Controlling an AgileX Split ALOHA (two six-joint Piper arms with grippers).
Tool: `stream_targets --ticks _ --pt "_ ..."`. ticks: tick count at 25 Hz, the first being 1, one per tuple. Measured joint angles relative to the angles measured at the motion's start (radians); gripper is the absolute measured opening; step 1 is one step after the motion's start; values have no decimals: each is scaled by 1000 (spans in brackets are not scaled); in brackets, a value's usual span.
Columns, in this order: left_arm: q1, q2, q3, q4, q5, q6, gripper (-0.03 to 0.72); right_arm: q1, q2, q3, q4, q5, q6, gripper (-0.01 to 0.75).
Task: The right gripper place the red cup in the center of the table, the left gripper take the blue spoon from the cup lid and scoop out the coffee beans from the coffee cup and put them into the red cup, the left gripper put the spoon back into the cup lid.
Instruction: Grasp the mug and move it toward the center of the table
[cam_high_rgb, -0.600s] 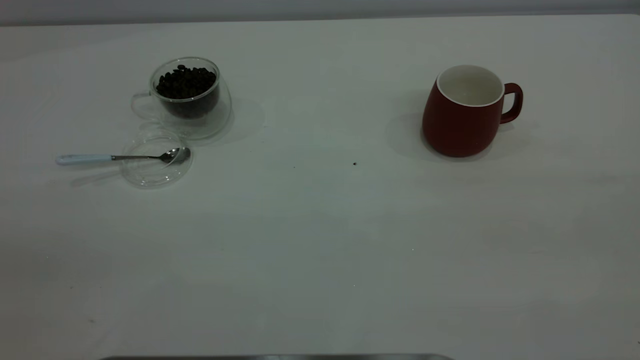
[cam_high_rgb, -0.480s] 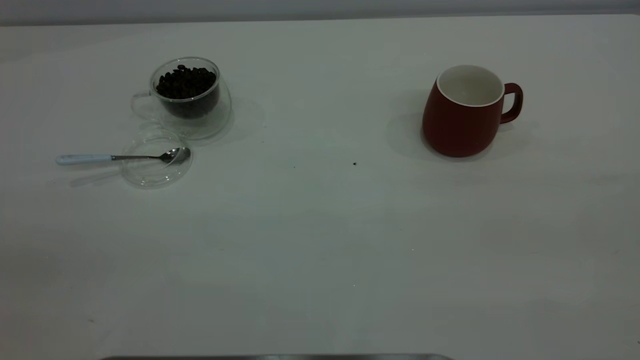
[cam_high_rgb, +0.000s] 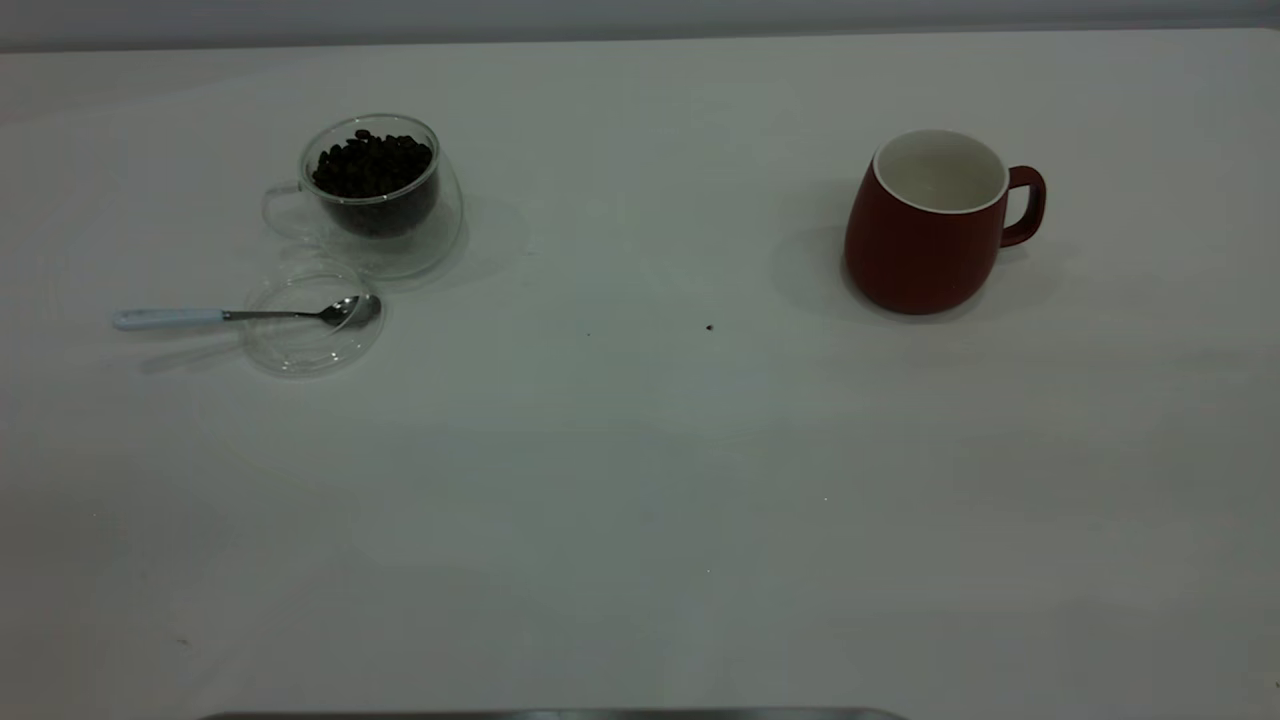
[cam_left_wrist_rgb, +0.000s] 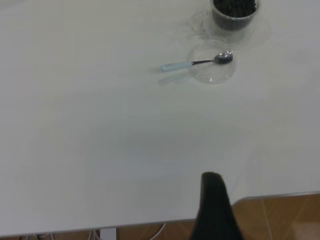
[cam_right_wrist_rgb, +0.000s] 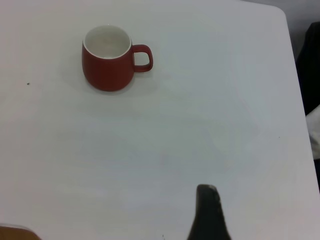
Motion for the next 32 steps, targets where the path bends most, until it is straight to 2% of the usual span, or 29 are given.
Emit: stream_targets --ticks 23,28,32 --pt "0 0 0 0 0 1 588 0 0 -4 -1 -4 0 587" --pt "0 0 0 0 0 1 588 0 70 -85 -18 -61 8 587" --pt "0 0 0 0 0 1 588 0 243 -167 -18 -79 7 587"
